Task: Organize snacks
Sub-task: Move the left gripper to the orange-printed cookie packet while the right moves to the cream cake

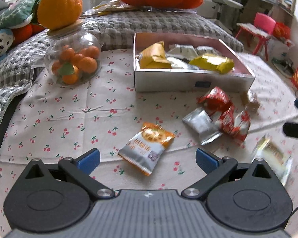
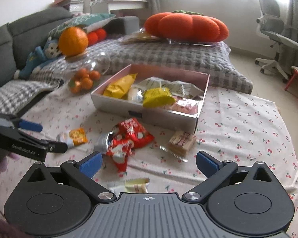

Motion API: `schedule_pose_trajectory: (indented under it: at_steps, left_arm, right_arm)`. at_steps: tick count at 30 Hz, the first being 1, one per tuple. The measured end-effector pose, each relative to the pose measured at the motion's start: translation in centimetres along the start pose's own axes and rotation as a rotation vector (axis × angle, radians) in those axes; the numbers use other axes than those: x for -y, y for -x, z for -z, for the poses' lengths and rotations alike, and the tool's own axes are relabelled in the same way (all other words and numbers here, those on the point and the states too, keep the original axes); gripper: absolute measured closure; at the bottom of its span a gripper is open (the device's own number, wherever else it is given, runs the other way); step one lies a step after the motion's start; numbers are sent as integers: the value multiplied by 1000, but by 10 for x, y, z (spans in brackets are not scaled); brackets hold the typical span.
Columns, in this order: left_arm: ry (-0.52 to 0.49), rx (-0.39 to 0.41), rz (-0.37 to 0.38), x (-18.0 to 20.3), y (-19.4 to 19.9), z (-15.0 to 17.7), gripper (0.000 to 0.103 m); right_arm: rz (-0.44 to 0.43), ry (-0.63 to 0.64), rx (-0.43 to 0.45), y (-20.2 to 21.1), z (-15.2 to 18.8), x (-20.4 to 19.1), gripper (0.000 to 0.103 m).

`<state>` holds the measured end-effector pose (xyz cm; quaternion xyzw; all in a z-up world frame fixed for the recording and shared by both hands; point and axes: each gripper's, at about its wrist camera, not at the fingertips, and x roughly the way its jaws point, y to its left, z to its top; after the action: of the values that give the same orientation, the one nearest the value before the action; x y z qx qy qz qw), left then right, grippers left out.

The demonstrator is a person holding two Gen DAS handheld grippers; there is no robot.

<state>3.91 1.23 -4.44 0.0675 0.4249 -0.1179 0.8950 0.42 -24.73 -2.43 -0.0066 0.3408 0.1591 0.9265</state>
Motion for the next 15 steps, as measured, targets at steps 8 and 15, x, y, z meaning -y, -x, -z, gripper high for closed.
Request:
schedule_pose_trajectory:
  at_steps: [8, 15]
  left_arm:
    - [-122, 22, -2, -6, -16, 17, 0]
    - [-99, 46, 45, -12, -21, 19, 0]
  right_arm:
    - [-65, 48, -16, 1, 20, -2, 1]
    - [-106, 100, -79, -8, 38, -6, 1]
